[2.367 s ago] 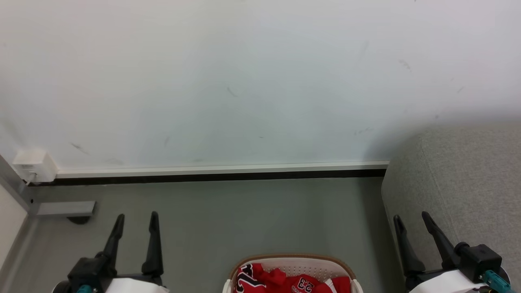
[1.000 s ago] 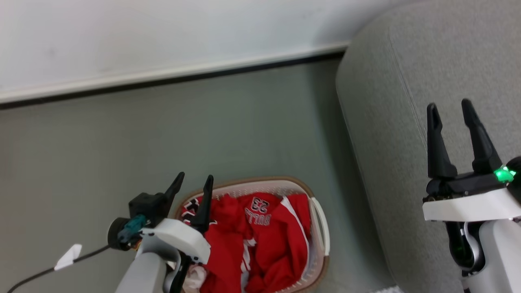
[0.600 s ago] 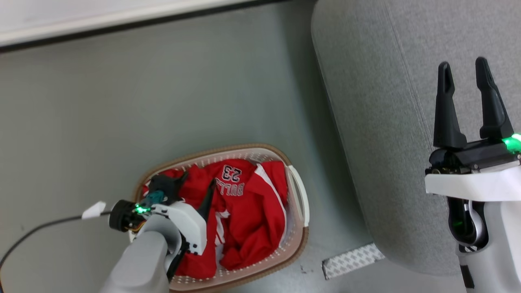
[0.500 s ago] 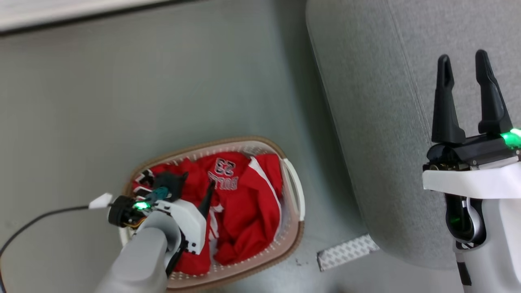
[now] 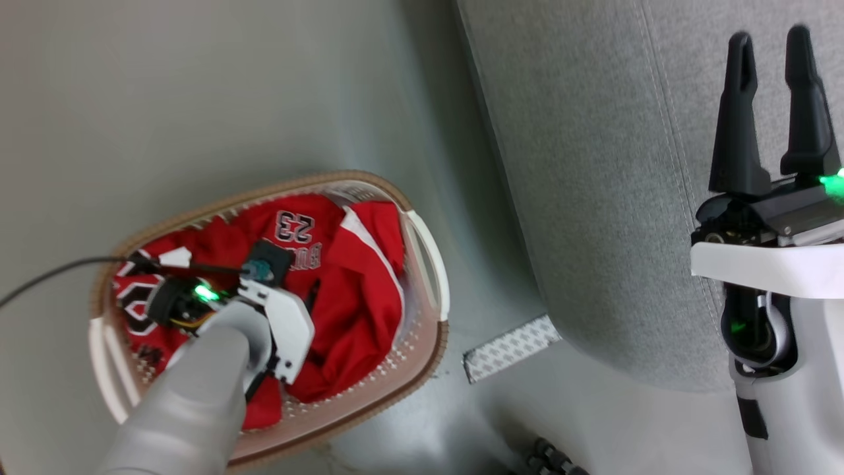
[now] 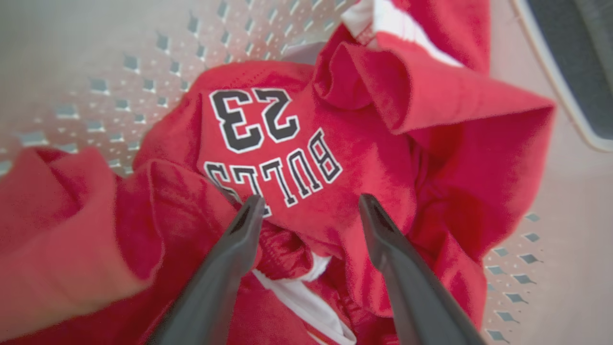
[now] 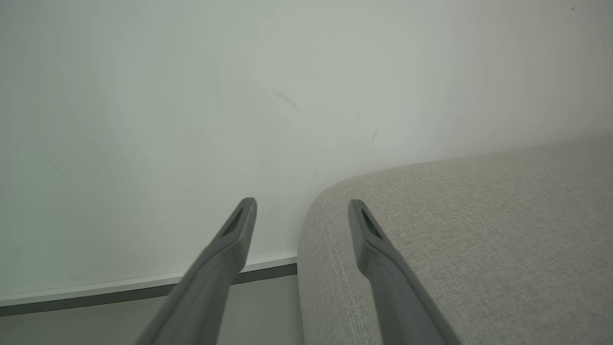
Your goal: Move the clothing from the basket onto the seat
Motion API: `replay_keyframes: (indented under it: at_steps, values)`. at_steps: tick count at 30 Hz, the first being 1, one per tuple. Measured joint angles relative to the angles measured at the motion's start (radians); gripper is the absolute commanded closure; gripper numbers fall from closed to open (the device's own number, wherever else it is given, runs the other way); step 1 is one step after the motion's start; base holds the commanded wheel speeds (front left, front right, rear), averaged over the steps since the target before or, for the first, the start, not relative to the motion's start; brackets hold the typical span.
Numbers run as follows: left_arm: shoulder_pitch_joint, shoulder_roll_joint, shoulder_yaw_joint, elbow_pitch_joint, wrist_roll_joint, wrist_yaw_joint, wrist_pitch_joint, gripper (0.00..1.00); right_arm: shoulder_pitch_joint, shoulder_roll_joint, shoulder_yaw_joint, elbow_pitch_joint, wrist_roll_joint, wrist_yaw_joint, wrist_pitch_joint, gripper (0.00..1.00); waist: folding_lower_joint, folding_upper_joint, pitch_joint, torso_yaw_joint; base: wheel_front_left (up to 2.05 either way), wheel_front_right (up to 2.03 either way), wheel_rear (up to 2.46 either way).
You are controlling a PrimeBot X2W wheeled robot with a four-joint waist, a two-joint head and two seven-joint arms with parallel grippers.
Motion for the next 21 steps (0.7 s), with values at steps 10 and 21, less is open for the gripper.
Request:
replay_keyframes:
  at_steps: [10,21]
  values:
    - [-0.049,-0.012,-0.065,0.061,-0.005,0.0,0.145,0.0,-0.005,0.001,-0.013,-0.031,-0.002,0.0,0.0,0.0,-0.0001,0.0,0.089,-0.026,0.0,0.0,0.0]
    - [-0.084,-0.017,-0.118,0.068,-0.047,0.0,0.201,0.0,0.005,0.001,-0.011,-0.037,-0.018,0.0,0.0,0.0,-0.0001,0.0,0.117,-0.01,0.04,0.04,0.04]
